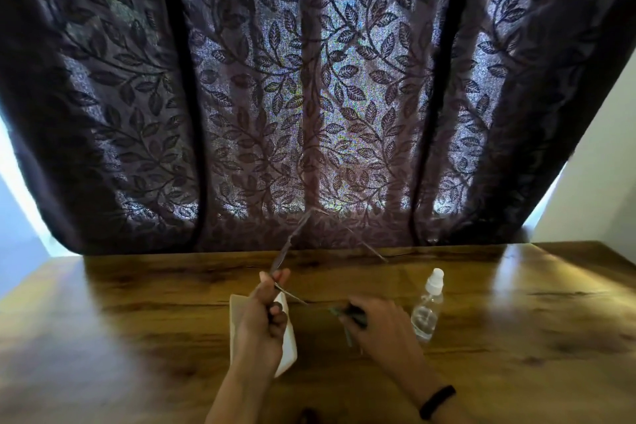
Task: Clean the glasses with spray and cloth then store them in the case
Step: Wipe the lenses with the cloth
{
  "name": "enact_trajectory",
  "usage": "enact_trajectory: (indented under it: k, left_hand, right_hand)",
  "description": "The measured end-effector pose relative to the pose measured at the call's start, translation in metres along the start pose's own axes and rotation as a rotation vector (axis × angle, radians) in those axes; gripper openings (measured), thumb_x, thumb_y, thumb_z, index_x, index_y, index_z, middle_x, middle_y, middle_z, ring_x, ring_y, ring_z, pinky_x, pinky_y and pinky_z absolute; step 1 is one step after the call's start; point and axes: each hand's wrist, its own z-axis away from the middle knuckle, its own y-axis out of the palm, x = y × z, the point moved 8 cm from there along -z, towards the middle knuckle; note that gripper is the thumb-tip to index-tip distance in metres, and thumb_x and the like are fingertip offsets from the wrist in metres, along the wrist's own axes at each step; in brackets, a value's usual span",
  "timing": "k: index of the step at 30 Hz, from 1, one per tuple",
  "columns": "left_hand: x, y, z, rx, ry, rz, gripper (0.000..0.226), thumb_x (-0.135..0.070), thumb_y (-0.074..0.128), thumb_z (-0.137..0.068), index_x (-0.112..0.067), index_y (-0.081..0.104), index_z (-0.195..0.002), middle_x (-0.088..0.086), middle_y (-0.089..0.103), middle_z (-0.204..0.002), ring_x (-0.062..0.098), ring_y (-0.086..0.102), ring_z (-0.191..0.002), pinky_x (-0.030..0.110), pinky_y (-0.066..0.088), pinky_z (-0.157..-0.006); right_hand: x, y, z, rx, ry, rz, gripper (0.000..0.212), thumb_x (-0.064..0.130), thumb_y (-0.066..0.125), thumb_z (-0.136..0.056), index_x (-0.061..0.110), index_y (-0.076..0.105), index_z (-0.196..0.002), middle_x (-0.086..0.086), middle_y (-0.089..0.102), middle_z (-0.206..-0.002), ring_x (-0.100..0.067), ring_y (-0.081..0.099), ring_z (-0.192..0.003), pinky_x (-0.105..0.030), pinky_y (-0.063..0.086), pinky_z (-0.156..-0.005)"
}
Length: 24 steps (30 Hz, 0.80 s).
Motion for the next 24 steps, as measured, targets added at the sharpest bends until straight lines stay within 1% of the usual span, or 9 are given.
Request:
enact_trajectory:
  k: [3, 6, 8, 10, 12, 17, 20, 22, 24]
  left_hand:
    - [0.003, 0.0, 0.0, -0.003, -0.011, 0.002, 0.022, -0.03, 0.046, -0.094, -0.019, 0.062, -0.084, -0.008, 0.067, -0.105, 0.0, 0.035, -0.029, 0.008, 0.023, -0.027]
    - [0.005, -0.002, 0.0, 0.0, -0.015, 0.015, 0.023, -0.03, 0.046, -0.094, -0.02, 0.064, -0.083, -0.008, 0.067, -0.104, 0.0, 0.035, -0.029, 0.009, 0.022, -0.026]
    - [0.004, 0.0, 0.0, 0.015, -0.012, 0.024, 0.03, -0.031, 0.046, -0.094, -0.02, 0.069, -0.077, -0.008, 0.066, -0.096, 0.0, 0.033, -0.029, 0.008, 0.021, -0.028]
    - [0.003, 0.004, 0.0, 0.038, -0.021, 0.011, 0.04, -0.033, 0.047, -0.093, -0.021, 0.074, -0.067, -0.008, 0.059, -0.08, 0.001, 0.031, -0.028, 0.008, 0.021, -0.028]
    - [0.002, 0.007, 0.001, 0.055, -0.032, -0.005, 0.041, -0.034, 0.047, -0.093, -0.022, 0.075, -0.065, -0.007, 0.054, -0.074, 0.001, 0.031, -0.029, 0.008, 0.023, -0.028]
    - [0.007, 0.015, 0.007, 0.075, -0.05, -0.003, 0.027, -0.026, 0.043, -0.096, -0.015, 0.065, -0.083, -0.006, 0.063, -0.092, 0.001, 0.033, -0.027, 0.01, 0.024, -0.025]
    - [0.01, 0.017, 0.01, 0.084, -0.057, -0.047, 0.022, -0.024, 0.046, -0.095, -0.012, 0.064, -0.093, -0.004, 0.05, -0.064, 0.001, 0.033, -0.028, 0.011, 0.024, -0.025]
    - [0.012, 0.019, 0.012, 0.095, -0.067, -0.073, 0.021, -0.025, 0.047, -0.094, -0.012, 0.063, -0.094, 0.0, 0.044, -0.06, 0.001, 0.032, -0.028, 0.011, 0.023, -0.026]
    - [0.015, 0.024, 0.015, 0.11, -0.073, -0.075, 0.02, -0.025, 0.047, -0.093, -0.013, 0.062, -0.091, 0.0, 0.045, -0.061, 0.001, 0.033, -0.028, 0.01, 0.023, -0.026]
  right_hand:
    - [-0.012, -0.004, 0.001, -0.006, 0.065, -0.089, 0.011, 0.029, 0.062, -0.084, 0.023, 0.063, -0.094, 0.01, 0.069, -0.098, -0.001, 0.059, -0.087, -0.017, 0.048, -0.075]
    - [-0.012, -0.008, 0.001, -0.023, 0.082, -0.141, 0.017, 0.028, 0.067, -0.081, 0.024, 0.057, -0.095, 0.019, 0.063, -0.094, 0.008, 0.053, -0.081, 0.001, 0.04, -0.064]
    - [-0.009, -0.007, 0.0, -0.023, 0.093, -0.192, 0.025, 0.026, 0.069, -0.079, 0.03, 0.049, -0.095, 0.017, 0.065, -0.094, 0.008, 0.054, -0.081, 0.004, 0.036, -0.059]
    - [-0.006, -0.006, -0.003, -0.03, 0.102, -0.266, 0.031, 0.025, 0.07, -0.078, 0.034, 0.042, -0.09, 0.01, 0.068, -0.095, 0.003, 0.059, -0.084, 0.0, 0.038, -0.061]
    - [-0.003, -0.003, -0.007, -0.009, 0.108, -0.325, 0.037, 0.023, 0.071, -0.077, 0.037, 0.038, -0.086, 0.009, 0.068, -0.09, -0.001, 0.061, -0.083, -0.006, 0.042, -0.064]
    - [0.004, 0.016, -0.014, 0.105, 0.178, -0.584, 0.041, 0.02, 0.074, -0.074, 0.035, 0.037, -0.084, 0.008, 0.061, -0.072, 0.003, 0.059, -0.065, -0.015, 0.049, -0.061]
    - [0.009, 0.02, -0.021, 0.129, 0.175, -0.727, 0.039, 0.015, 0.073, -0.075, 0.028, 0.038, -0.085, 0.0, 0.064, -0.072, -0.002, 0.059, -0.06, -0.016, 0.048, -0.058]
    - [0.013, 0.021, -0.025, 0.129, 0.174, -0.821, 0.038, 0.01, 0.071, -0.077, 0.023, 0.037, -0.084, -0.007, 0.063, -0.07, -0.01, 0.057, -0.061, -0.021, 0.046, -0.056]
    - [0.014, 0.019, -0.029, 0.097, 0.199, -0.935, 0.037, 0.005, 0.07, -0.077, 0.019, 0.036, -0.084, -0.003, 0.064, -0.066, -0.01, 0.057, -0.059, -0.02, 0.047, -0.054]
